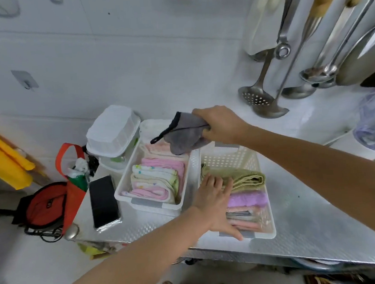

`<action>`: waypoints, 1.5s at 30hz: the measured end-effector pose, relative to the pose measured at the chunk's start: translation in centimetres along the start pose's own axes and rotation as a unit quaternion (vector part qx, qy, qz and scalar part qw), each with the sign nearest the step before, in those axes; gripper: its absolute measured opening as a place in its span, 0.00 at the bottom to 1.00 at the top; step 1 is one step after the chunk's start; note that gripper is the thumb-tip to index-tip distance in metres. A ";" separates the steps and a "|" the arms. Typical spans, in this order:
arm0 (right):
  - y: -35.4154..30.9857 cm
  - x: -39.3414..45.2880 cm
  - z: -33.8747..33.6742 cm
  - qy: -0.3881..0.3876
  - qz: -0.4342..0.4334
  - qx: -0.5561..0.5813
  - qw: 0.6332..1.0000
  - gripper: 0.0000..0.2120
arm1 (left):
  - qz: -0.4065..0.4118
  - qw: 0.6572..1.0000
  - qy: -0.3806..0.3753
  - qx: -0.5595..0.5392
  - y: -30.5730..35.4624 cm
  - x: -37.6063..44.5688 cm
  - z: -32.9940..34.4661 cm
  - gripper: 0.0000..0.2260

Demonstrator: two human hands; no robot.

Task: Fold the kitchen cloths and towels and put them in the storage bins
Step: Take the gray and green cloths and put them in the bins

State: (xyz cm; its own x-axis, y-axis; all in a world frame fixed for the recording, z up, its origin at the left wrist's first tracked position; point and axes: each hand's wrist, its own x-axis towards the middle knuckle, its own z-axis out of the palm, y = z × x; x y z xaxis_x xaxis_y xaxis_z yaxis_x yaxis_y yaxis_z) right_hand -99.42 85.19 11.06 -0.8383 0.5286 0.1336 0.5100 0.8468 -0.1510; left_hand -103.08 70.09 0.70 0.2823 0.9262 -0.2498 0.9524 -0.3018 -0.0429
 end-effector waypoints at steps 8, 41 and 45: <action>5.1 -10.5 5.8 0.036 0.018 -0.123 0.992 0.30 | 0.012 1.000 0.013 -0.001 -0.2 0.4 0.6 0.61; 4.3 -3.5 7.8 -0.419 0.259 0.147 0.858 0.17 | -0.018 0.996 0.060 -0.058 0.0 -0.5 1.3 0.58; 3.6 -2.9 8.0 -0.356 0.313 0.168 0.864 0.17 | -0.026 0.997 0.032 -0.073 -0.1 -0.7 1.2 0.58</action>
State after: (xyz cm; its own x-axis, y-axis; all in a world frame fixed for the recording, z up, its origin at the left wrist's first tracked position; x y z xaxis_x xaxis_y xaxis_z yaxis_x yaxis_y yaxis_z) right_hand -96.71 86.19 2.29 -0.3849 0.6053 -0.6968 0.9224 0.2788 -0.2674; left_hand -103.52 69.23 -0.31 0.2348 0.9536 -0.1884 0.9712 -0.2218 0.0875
